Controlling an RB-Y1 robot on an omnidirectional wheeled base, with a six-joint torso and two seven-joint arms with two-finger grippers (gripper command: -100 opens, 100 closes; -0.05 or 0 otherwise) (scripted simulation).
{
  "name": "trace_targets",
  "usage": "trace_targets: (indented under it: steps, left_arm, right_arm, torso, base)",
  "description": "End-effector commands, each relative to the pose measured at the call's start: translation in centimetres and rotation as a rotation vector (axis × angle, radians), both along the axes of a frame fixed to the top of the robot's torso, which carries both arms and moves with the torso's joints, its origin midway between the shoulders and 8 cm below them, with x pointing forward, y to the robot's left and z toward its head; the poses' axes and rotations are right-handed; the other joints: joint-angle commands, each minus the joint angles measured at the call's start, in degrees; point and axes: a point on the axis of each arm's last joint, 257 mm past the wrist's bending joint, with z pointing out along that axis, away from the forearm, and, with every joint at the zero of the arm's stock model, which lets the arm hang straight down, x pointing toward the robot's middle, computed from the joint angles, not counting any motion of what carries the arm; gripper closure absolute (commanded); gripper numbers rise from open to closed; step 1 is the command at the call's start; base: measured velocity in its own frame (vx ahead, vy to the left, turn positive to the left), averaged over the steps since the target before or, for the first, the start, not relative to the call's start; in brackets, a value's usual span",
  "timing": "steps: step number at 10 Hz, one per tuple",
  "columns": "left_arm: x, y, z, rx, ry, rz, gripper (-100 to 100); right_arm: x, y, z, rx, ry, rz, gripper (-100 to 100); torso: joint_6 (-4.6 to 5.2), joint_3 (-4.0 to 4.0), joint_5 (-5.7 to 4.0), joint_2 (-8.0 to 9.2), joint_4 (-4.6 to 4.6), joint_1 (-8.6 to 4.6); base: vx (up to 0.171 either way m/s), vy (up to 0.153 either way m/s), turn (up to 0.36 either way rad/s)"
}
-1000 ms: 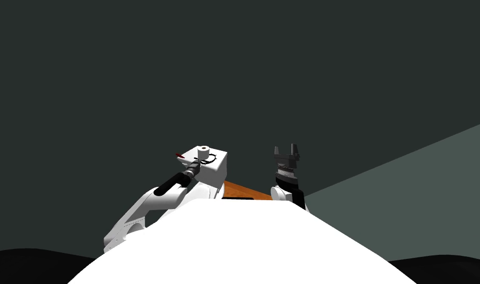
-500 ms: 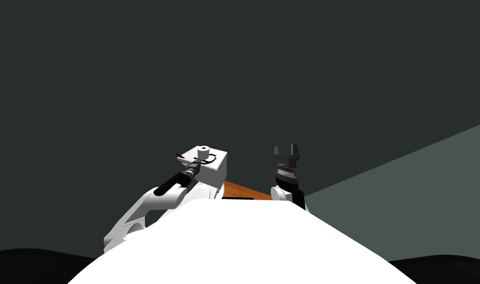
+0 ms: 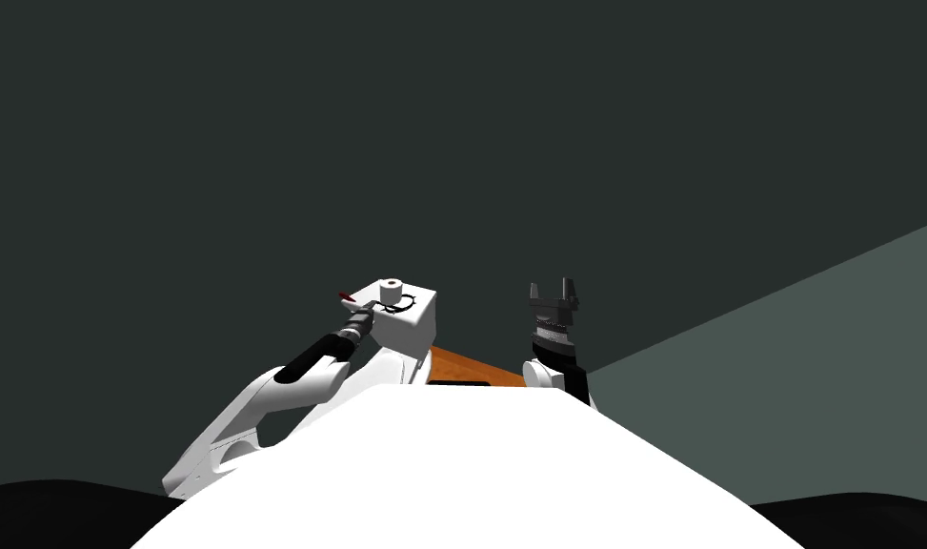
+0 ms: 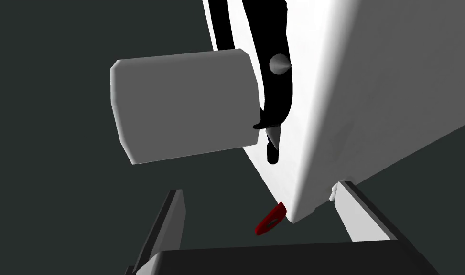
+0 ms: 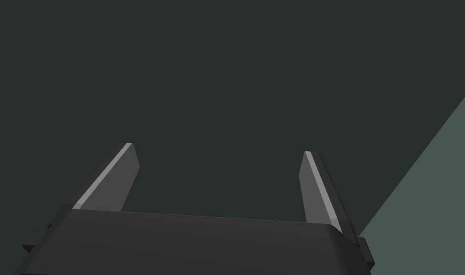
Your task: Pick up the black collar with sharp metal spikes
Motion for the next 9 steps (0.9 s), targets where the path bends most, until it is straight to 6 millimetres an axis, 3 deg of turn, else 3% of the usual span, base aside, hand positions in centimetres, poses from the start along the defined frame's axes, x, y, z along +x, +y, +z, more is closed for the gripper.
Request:
trace_targets:
  steps: [1, 3, 4, 9]
  left_arm:
    - [-0.5, 1.4, 1.3, 0.035, -0.022, 0.027, -100]
    - [-0.9, 2.7, 2.3, 0.064, -0.043, 0.055, -100]
    - [-0.5, 0.9, 1.4, 0.025, -0.027, 0.024, -100]
    - [0.2, -3.8, -1.7, -0.073, 0.046, -0.061, -100]
  right_arm:
    - [0.0, 0.0, 0.0, 0.0, 0.0, 0.0, 0]
    - [0.0, 0.0, 0.0, 0.0, 0.0, 0.0, 0]
    - [0.0, 0.0, 0.0, 0.0, 0.0, 0.0, 0]
    - [0.0, 0.0, 0.0, 0.0, 0.0, 0.0, 0]
  torso:
    - [0.0, 0.0, 0.0, 0.0, 0.0, 0.0]
    - [0.0, -0.04, 0.01, -0.07, -0.01, 0.04]
    - [0.0, -0.05, 0.01, -0.1, -0.02, 0.06]
    - [0.01, -0.25, 0.14, -0.43, -0.1, 0.62]
  base:
    - [-0.044, -0.067, 0.005]
    - [-0.031, -0.051, 0.006]
    - [0.019, 0.02, 0.015]
    - [0.054, 0.088, -0.001]
